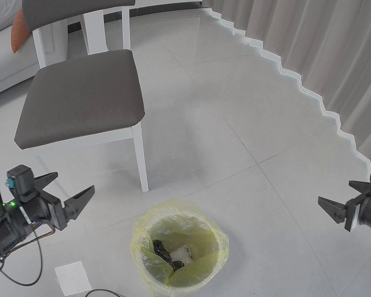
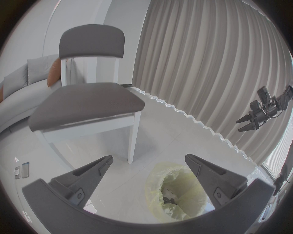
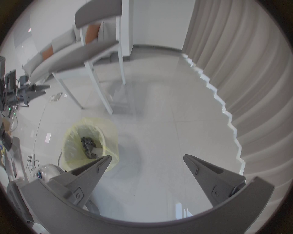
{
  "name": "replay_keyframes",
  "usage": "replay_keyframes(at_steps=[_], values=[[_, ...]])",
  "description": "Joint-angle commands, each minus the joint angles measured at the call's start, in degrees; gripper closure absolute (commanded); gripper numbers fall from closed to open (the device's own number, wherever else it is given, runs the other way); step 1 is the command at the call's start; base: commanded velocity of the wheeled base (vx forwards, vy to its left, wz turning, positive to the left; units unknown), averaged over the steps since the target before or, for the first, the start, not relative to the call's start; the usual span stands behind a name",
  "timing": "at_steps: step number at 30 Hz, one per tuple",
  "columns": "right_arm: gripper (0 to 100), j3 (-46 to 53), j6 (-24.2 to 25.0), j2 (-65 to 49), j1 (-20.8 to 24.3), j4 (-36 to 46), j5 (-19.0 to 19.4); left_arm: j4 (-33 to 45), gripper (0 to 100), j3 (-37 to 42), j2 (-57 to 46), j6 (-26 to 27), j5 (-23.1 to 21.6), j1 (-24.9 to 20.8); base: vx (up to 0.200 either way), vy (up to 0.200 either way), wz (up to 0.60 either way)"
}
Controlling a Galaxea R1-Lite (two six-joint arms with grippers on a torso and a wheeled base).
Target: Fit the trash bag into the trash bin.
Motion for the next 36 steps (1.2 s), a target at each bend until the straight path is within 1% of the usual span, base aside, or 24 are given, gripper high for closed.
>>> replay_keyframes(at_steps=[1,2,3,5,8,10,11,14,15,16,17,19,20,21,23,24,26,28,30,31,32,33,34,36], values=[[0,22.83,10.2,-40.2,-6.46,-5.2,5.74,31.87,0,6.38,-48.66,0.12,0.65,9.0,0.0,0.0,0.0],[0,22.83,10.2,-40.2,-6.46,-5.2,5.74,31.87,0,6.38,-48.66,0.12,0.65,9.0,0.0,0.0,0.0],[0,25.46,13.36,-48.46,-8.66,-3.88,7.41,38.9,0,5.33,-57.71,-0.06,-0.4,14.45,0.0,0.0,0.0],[0,25.64,14.86,-52.41,-10.15,-1.33,8.37,42.59,0,4.98,-63.07,-0.5,-3.21,17.09,0.0,0.0,0.0],[0,25.38,16.35,-57.16,-13.76,3.24,10.48,51.38,0,4.36,-71.95,-1.2,-6.99,19.73,0.0,0.0,0.0],[0,25.46,16.88,-59.62,-16.66,4.73,13.21,58.94,0,3.22,-77.83,-1.64,-8.22,20.69,0.0,0.0,0.0],[0,25.64,17.41,-61.2,-18.41,5.08,15.4,62.54,0,2.69,-79.24,-1.82,-8.05,21.13,0.0,0.0,0.0],[0,26.87,19.16,-66.04,-21.93,7.1,20.41,64.3,0,2.08,-81.26,-4.02,-9.28,22.8,0.0,0.0,0.0],[0,26.96,19.34,-66.48,-22.02,7.54,20.5,64.39,0,1.99,-81.7,-4.19,-9.45,22.98,0.0,0.0,0.0],[0,27.75,18.9,-68.15,-22.02,10.27,20.76,64.92,0,2.34,-82.93,-4.19,-10.6,23.24,0.0,0.0,0.0],[0,27.92,18.9,-68.24,-21.93,11.5,20.76,65.27,0,2.34,-82.93,-4.19,-10.77,23.24,0.0,0.0,0.0],[0,28.01,20.04,-68.24,-21.4,13.34,21.38,65.71,0,2.08,-82.84,-4.37,-11.12,23.24,0.0,0.0,0.0],[0,28.1,20.22,-68.24,-20.61,13.78,21.38,65.71,0,1.99,-82.84,-4.45,-11.21,23.24,0.0,0.0,0.0],[0,28.19,20.66,-68.41,-18.15,14.66,21.38,65.88,0,1.72,-82.76,-4.72,-11.39,23.24,0.0,0.0,0.0],[0,28.36,20.39,-69.91,-11.91,16.95,21.29,66.32,0,1.72,-82.76,-4.81,-11.47,23.24,0.0,0.0,0.0],[0,28.28,20.31,-70.17,-11.38,17.47,21.29,66.5,0,1.81,-82.84,-4.81,-11.47,23.24,0.0,0.0,0.0],[0,29.59,20.75,-71.49,-12.61,20.02,20.76,67.2,0,2.69,-82.84,-4.45,-11.12,23.24,0.0,0.0,0.0],[0,32.32,19.78,-73.25,-13.23,19.5,20.59,66.5,0,4.19,-82.84,-4.02,-10.68,23.24,0.0,0.0,0.0],[0,34.96,17.49,-73.95,-13.32,17.03,18.92,66.32,0,5.33,-82.84,-2.26,-10.6,23.24,0.0,0.0,0.0],[0,36.71,15.74,-73.95,-13.32,14.13,15.93,66.23,0,6.12,-82.84,-0.06,-10.16,23.24,0.0,0.0,0.0],[0,36.71,15.74,-73.95,-13.32,14.13,15.93,66.23,0,6.12,-82.84,-0.06,-10.16,23.24,0.0,0.0,0.0],[0,39.61,12.92,-73.95,-13.32,8.86,11.45,65.0,0,7.44,-82.84,3.19,-7.7,23.24,0.0,0.0,0.0],[0,39.79,12.66,-73.95,-13.32,7.28,9.78,63.77,0,7.88,-82.76,3.81,-6.29,23.24,0.0,0.0,0.0],[0,39.79,12.48,-73.95,-13.32,7.28,5.21,63.33,0,8.23,-82.84,4.6,-3.92,23.24,0.0,0.0,0.0]])
